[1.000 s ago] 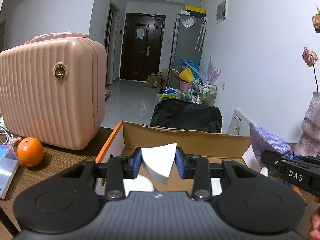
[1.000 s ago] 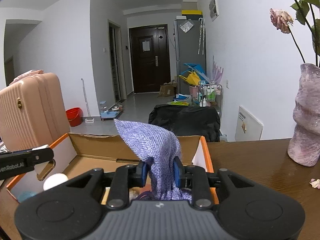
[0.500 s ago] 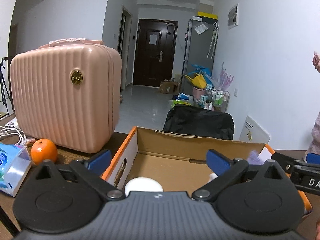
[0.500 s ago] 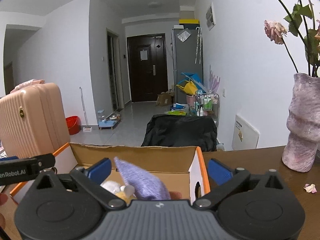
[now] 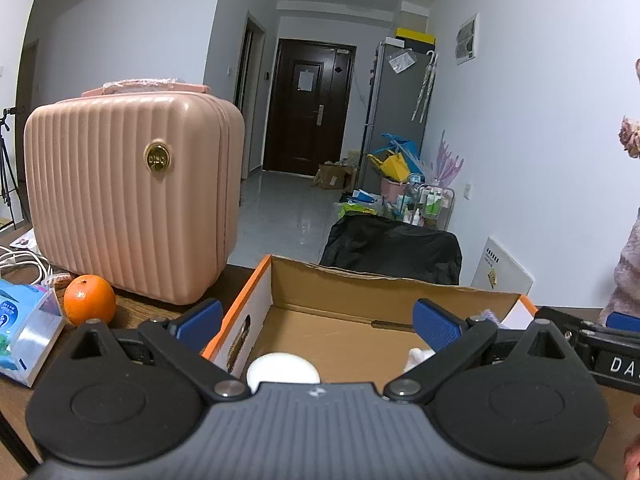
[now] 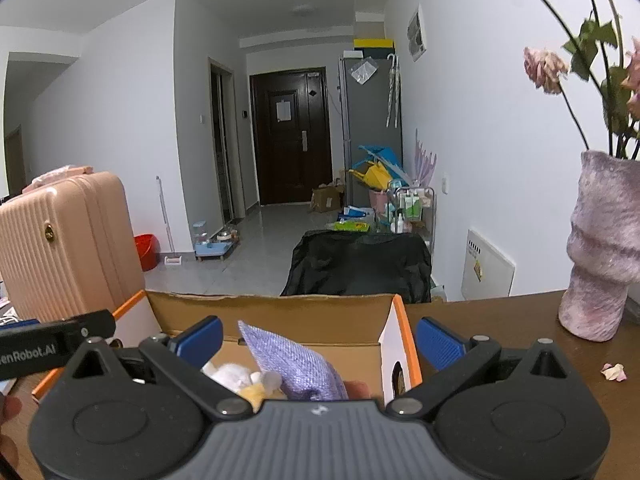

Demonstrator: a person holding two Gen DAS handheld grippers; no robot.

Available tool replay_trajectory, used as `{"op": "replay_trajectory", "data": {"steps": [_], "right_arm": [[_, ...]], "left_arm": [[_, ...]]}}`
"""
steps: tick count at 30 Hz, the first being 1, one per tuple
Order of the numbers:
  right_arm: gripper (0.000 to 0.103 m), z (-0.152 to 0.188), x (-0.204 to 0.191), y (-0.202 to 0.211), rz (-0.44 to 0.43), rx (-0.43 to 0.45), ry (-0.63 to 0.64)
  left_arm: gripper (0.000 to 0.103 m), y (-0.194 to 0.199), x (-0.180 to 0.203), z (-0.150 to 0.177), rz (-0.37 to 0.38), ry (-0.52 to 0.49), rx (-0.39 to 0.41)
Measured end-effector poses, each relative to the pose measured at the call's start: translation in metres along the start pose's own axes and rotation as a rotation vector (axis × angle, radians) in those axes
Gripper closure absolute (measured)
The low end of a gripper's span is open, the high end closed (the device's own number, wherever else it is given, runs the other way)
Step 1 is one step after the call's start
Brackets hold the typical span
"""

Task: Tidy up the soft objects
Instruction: 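Withdraw both tools upward from the box back over the table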

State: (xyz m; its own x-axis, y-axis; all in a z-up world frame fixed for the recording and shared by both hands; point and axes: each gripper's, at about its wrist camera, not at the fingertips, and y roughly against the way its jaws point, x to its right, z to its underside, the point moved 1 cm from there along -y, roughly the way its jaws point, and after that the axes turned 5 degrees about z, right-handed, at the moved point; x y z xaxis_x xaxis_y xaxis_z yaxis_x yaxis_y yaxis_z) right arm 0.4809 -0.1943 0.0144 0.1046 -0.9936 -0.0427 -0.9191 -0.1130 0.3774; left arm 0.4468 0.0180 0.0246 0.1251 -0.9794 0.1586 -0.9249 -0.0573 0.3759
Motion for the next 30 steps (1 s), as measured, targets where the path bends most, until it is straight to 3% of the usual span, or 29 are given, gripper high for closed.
{"op": "replay_trajectory", "data": {"steps": [11, 30], "right_arm": [[0.0, 0.002, 0.005, 0.035, -0.001, 0.035, 0.02], [0.0, 0.049, 0.02, 0.111, 0.01, 0.049, 0.089]], "left_arm": [[0.0, 0.035, -0.008, -0.003, 0.033, 0.022, 0.028], [0.0, 0.098, -0.019, 0.03, 0.075, -0.065, 0.024]]}}
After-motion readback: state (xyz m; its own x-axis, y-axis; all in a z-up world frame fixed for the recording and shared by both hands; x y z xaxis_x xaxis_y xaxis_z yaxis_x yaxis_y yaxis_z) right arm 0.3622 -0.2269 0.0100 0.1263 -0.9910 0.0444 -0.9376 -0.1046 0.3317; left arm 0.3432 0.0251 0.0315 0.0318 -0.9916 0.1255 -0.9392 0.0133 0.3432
